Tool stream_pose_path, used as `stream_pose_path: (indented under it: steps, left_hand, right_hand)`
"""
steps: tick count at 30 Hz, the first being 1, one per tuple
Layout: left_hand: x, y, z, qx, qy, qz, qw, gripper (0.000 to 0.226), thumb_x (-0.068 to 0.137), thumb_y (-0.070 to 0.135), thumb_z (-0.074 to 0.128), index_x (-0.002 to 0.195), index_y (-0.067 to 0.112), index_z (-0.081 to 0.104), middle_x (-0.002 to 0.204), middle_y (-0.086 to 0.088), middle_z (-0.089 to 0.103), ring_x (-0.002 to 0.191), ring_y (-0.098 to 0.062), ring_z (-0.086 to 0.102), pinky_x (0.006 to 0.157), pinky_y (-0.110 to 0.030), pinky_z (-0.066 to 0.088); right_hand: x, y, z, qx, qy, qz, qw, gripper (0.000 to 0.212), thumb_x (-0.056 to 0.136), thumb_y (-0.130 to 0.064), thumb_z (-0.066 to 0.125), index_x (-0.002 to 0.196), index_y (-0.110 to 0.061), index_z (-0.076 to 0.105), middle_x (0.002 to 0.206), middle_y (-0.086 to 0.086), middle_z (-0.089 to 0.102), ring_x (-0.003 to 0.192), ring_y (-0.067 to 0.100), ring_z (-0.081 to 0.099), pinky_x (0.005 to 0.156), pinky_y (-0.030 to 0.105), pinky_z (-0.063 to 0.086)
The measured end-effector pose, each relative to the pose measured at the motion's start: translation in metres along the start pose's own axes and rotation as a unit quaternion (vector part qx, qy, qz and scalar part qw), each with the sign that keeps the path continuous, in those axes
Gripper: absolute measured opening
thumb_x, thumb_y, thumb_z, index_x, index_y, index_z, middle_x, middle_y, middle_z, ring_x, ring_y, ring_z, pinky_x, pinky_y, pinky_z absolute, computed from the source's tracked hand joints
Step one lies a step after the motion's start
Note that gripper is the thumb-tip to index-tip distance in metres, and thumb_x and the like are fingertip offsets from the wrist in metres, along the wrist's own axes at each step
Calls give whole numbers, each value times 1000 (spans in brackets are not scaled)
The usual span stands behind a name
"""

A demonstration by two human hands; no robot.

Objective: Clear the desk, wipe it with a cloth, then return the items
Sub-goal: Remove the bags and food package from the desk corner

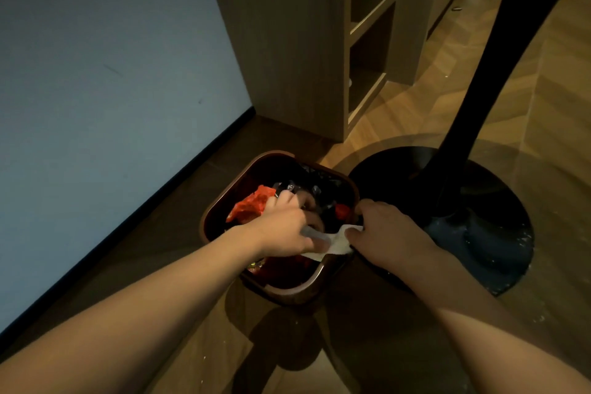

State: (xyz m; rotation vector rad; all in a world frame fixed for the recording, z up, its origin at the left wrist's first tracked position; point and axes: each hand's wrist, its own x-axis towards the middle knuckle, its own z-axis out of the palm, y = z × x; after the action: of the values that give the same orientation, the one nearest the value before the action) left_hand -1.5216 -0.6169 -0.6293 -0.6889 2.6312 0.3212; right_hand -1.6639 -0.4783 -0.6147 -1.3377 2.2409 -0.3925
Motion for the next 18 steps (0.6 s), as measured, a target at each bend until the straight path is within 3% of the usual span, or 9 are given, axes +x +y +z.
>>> stream_pose_path:
  steps: [3,6,9,14,18]
  left_hand:
    - [12,-6,13,104,1,0,995,45,92,61,53,121,30,66,134,-3,39,122,-27,28,95,-40,27]
    - [18,1,24,249,25,-7,968,46,102,44,45,138,19,57,153,-12,29,134,-36,29,106,-45,28]
    - [25,14,39,308,54,35,949,42,105,30,41,144,18,51,161,-12,21,142,-33,26,111,-44,26]
    - [25,4,29,248,81,36,965,48,101,40,46,146,22,48,153,-8,28,133,-30,32,104,-42,30]
    - [5,-12,15,71,111,22,991,43,97,48,52,135,27,55,143,-2,40,129,-22,35,103,-37,35]
  right_hand:
    - [-2,1,-1,12,12,0,1000,30,95,-35,57,119,-18,53,108,3,54,96,20,57,73,30,48]
    - [-3,4,-2,7,17,-1,1000,31,97,-35,55,123,-18,52,112,3,53,99,20,57,74,28,47]
    - [-4,4,0,-3,23,-5,1000,32,97,-35,54,124,-18,51,115,5,52,102,21,56,79,30,50]
    - [-6,1,-2,-13,44,-9,999,40,96,-34,53,132,-18,48,126,6,50,114,24,52,92,37,50]
    - [-4,-2,1,-20,64,-30,997,50,96,-33,53,142,-17,42,138,6,46,126,24,45,104,37,43]
